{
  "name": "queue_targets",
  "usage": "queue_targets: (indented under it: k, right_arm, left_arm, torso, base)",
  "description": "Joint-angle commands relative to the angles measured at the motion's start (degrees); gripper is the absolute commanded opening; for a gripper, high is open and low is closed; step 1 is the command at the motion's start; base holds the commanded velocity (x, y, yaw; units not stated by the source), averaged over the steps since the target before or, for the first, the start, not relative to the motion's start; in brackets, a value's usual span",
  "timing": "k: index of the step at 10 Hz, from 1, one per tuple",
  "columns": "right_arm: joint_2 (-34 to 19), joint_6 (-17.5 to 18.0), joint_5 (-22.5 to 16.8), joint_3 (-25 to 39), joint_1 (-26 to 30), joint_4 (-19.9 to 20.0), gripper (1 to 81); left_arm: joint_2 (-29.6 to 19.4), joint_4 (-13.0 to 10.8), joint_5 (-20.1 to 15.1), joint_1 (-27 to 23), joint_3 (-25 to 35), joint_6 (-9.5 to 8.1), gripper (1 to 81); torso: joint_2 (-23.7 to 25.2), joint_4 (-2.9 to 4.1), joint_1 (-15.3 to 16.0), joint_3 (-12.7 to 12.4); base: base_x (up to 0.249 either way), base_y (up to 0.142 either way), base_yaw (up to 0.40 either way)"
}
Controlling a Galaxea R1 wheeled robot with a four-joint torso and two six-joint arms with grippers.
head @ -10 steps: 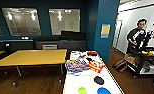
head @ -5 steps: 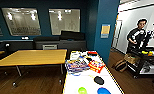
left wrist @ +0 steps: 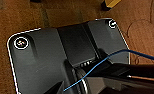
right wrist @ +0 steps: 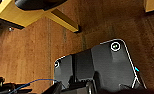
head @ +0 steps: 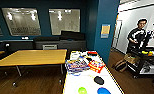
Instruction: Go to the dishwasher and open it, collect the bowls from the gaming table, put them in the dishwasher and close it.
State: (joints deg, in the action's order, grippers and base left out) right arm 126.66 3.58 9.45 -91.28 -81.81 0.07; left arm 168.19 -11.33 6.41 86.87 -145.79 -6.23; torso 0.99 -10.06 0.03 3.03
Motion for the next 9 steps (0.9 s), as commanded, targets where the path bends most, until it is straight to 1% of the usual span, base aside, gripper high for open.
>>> queue_targets:
  k: [1,2,3,4,6,9]
  right_arm:
    - [-11.39,0.55,-1.1,11.48,11.78,6.77,81.1]
    - [-13.24,0.55,-1.62,12.89,15.38,8.96,81.1]
    - [-14.74,0.63,-3.72,14.03,19.34,11.78,81.1]
    - [-15.62,0.63,-7.14,14.3,23.2,14.32,81.1]
    - [-16.58,0.64,-12.42,14.22,30.59,19.34,81.1]
    - [-16.59,0.9,-19.11,12.02,38.5,24.35,81.1]
  left_arm:
    - [-0.4,-0.28,-2.46,-2.54,0.51,-0.1,81.1]
    - [-0.31,-0.27,-2.46,-2.54,0.33,-0.1,81.1]
    - [-0.31,-0.1,-2.46,-2.54,0.33,-0.1,81.1]
    - [-0.4,0.07,-2.46,-2.54,0.33,-0.1,81.1]
    - [-0.49,0.16,-2.46,-2.54,0.24,-0.27,81.1]
    - [-0.31,0.16,-2.46,-2.54,0.41,-0.36,81.1]
  torso:
    - [0.0,0.0,0.0,0.0]
    - [0.0,0.0,0.0,0.0]
    - [0.0,0.0,0.02,0.0]
    - [0.0,0.0,0.0,0.0]
    - [0.0,0.0,0.02,0.0]
    - [0.0,0.0,0.02,0.0]
  base:
    - [0.0,0.0,0.0]
    - [0.0,0.0,0.0]
    - [0.0,0.0,0.0]
    - [0.0,0.0,0.0]
    - [0.0,0.0,0.0]
    - [0.0,0.0,0.0]
